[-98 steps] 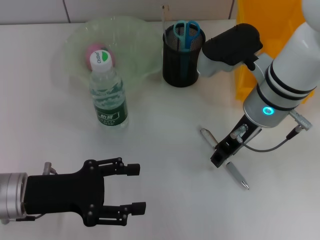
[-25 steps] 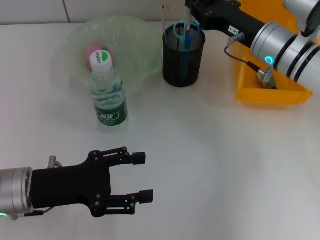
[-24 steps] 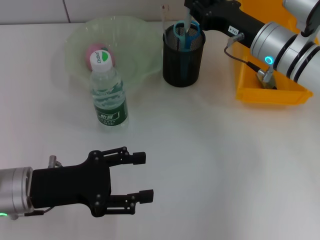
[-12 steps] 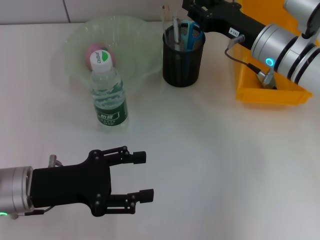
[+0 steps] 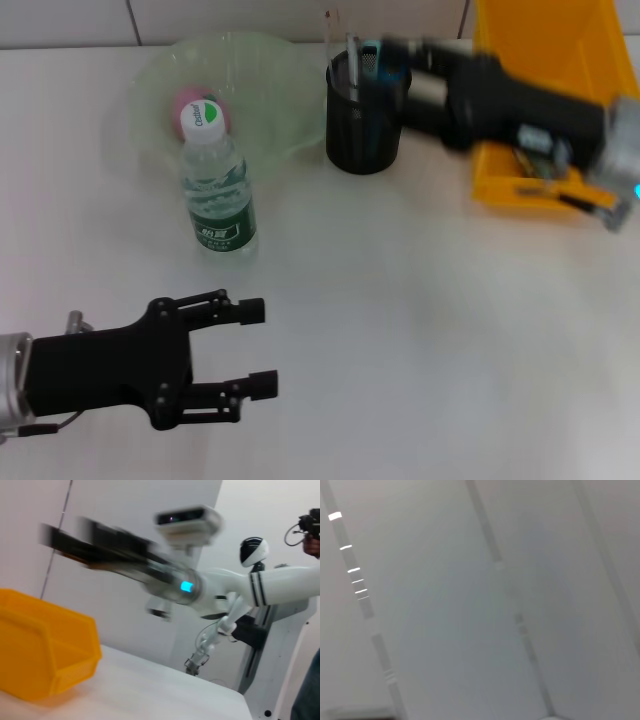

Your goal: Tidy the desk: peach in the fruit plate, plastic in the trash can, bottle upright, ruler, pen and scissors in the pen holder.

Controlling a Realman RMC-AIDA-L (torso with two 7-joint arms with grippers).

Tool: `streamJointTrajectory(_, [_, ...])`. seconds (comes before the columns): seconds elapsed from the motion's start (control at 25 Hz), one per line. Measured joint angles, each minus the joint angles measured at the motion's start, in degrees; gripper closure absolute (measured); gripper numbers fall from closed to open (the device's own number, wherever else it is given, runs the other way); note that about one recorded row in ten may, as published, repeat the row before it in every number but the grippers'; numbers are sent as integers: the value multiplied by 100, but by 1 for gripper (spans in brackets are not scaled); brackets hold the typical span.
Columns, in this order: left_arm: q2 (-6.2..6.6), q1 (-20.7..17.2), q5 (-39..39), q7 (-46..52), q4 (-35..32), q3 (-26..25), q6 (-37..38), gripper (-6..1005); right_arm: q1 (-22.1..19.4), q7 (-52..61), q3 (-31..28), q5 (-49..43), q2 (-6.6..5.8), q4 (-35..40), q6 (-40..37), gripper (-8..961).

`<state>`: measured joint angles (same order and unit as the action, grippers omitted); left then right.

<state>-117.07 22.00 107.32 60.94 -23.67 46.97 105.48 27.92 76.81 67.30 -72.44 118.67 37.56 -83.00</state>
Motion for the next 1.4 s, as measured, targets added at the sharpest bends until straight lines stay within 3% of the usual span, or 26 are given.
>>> streamJointTrajectory(0.08, [0, 0, 0, 0, 0, 0, 0, 197, -292, -18, -253, -530, -64, 226, -835, 387])
streamJointTrajectory(0.12, [123, -96, 5, 117, -11, -59, 43, 197, -483, -79, -688, -1165, -102, 277, -1609, 349])
streamJointTrajectory(0.16, [123, -96, 5, 117, -11, -59, 43, 197, -483, -79, -688, -1165, -102, 277, -1609, 316])
streamJointTrajectory(0.2, [207, -180, 9, 141, -14, -63, 46, 197, -541, -127, -930, -1489, -110, 274, -1922, 283])
streamJointTrajectory(0.24, [207, -180, 9, 141, -14, -63, 46, 197, -582, -206, -1192, -1886, -114, 262, -2236, 251])
streamJointTrajectory(0.32, [324, -284, 49, 153, -15, -65, 42, 197, -655, -400, -1646, -2885, -119, 245, -2765, 185])
streamJointTrajectory(0.4, [407, -375, 55, 159, -15, -65, 18, 197, -674, -427, -1706, -3123, -118, 245, -2833, 185])
streamJointTrajectory(0.6, [478, -478, 38, 173, -15, -68, -24, 197, -786, -515, -1753, -3615, -65, 230, -2683, 185])
streamJointTrajectory(1.4, [459, -547, 70, 208, -15, -197, -11, 197, -902, -852, -1799, -3685, -36, -56, -2535, 185])
